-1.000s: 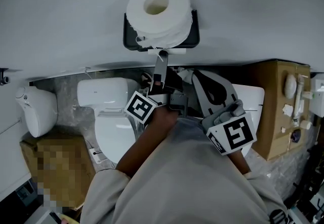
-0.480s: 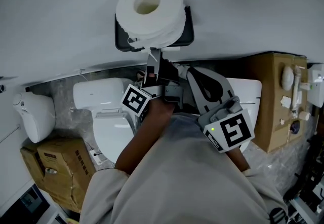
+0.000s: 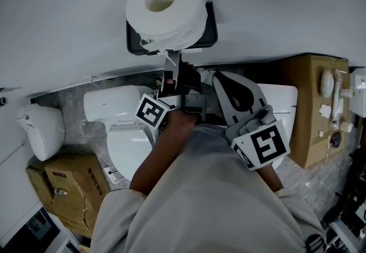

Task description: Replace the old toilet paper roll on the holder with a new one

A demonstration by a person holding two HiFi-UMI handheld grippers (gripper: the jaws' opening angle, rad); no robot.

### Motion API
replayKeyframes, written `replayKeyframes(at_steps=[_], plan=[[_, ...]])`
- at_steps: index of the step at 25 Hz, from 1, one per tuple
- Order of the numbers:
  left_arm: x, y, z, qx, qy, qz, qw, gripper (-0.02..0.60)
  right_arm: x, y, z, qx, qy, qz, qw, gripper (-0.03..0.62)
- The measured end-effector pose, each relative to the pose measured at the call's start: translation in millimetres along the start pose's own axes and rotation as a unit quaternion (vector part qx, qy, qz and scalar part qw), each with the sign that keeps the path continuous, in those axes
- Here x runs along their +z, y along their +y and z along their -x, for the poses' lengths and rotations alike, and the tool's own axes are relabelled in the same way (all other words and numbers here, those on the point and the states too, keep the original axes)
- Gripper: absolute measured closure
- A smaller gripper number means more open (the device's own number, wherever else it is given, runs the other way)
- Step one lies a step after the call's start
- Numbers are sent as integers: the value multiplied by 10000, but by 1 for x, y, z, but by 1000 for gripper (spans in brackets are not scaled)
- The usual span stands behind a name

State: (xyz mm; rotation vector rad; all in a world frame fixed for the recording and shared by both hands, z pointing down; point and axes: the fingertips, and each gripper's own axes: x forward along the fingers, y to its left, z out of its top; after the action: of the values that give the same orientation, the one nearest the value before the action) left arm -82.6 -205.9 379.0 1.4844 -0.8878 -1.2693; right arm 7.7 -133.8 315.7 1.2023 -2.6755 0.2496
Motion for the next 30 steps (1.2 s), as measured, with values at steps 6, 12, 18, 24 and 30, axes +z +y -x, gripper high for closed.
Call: replayKeyframes(at_steps=[6,12,18,24,30], plan=[[-3,1,-1,-2,77,31,10000,394,1,0,2,-48,-23,-5,10000,579],[-16,0,-3,-3,201,85,9998,396,0,-4,11,-125,-49,-29,9999,580],[-37,1,-8,4,417,109,9991,396,1,-14,23,-255,-96,-84,9996,580],[-55,1,-14,-10,622,165,9979,396,-1,-24,34,-442,-118,-136,9989,580],[-75,2,-20,-30,841,225,9962,396,-3,-34,45,-629,-133,-202,9977,580]])
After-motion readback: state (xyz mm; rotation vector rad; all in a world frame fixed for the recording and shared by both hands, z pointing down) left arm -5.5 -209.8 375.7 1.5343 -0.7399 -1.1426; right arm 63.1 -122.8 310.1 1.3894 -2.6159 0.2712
